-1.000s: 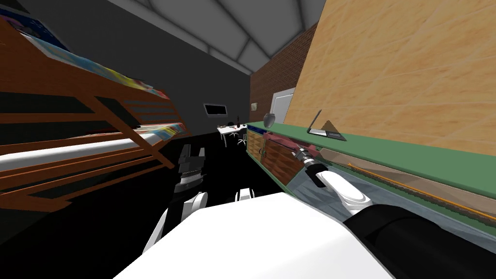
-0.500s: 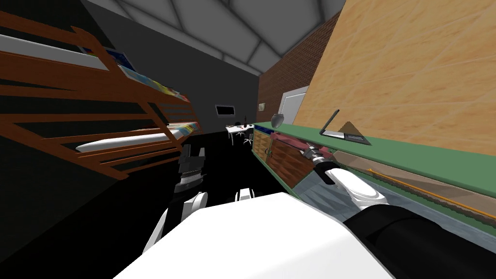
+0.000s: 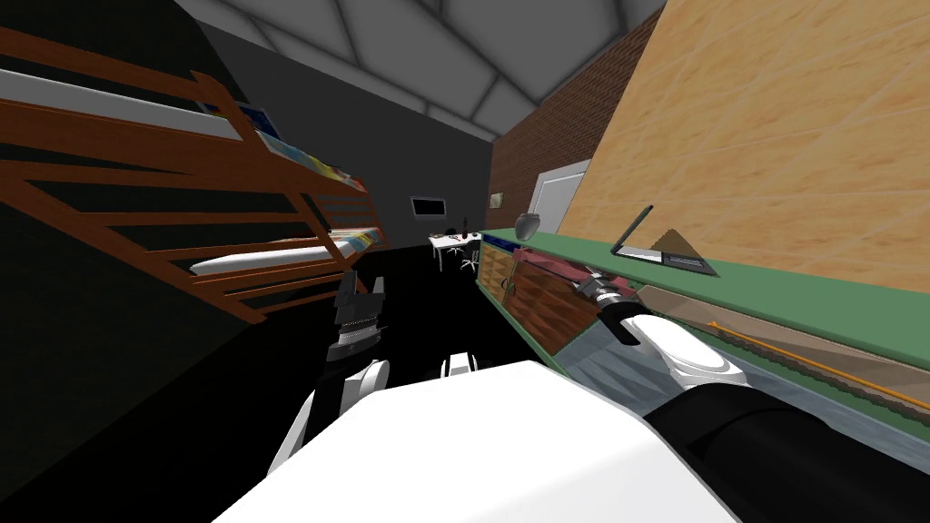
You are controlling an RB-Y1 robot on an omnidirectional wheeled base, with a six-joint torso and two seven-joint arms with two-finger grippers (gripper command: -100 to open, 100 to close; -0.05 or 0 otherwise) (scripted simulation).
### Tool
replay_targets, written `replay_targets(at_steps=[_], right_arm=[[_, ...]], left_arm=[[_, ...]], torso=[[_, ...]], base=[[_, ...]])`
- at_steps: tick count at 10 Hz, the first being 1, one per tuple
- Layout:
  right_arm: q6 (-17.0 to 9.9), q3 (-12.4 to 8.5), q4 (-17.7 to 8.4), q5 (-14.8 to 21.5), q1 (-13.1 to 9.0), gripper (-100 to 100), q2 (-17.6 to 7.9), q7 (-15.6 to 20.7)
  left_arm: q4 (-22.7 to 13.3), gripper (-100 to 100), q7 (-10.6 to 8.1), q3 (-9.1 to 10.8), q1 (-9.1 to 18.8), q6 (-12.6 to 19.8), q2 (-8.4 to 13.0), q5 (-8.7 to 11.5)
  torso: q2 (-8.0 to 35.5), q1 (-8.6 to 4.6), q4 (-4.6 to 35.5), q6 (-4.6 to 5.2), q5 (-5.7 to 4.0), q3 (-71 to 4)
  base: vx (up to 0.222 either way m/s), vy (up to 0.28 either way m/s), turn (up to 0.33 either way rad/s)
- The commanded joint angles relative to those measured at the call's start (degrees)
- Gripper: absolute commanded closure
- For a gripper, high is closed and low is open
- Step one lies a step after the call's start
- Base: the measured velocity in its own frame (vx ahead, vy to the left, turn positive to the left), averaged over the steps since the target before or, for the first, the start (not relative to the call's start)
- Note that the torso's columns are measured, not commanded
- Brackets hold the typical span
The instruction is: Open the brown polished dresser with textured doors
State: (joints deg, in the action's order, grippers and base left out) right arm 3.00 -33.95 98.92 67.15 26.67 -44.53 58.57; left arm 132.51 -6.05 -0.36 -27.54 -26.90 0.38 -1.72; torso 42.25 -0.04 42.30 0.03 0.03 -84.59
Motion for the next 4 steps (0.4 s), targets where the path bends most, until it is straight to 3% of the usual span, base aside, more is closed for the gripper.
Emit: replay_targets(at_steps=[1, 4], right_arm=[[0.0, 0.0, 0.0, 0.0, 0.0, 0, 0.0, 0.0], [0.0, 0.0, 0.0, 0.0, 0.0, 0, 0.0, 0.0]], left_arm=[[0.0, 0, 0.0, 0.0, 0.0, 0.0, 0.0, 0.0], [0.0, 0, 0.0, 0.0, 0.0, 0.0, 0.0, 0.0]], torso=[[0.0, 0.01, 0.0, -0.02, -0.02, 0.0], [0.0, 0.04, 0.0, -0.02, -0.02, 0.0]], base=[[0.0, 0.0, 0.0], [0.0, 0.0, 0.0]])
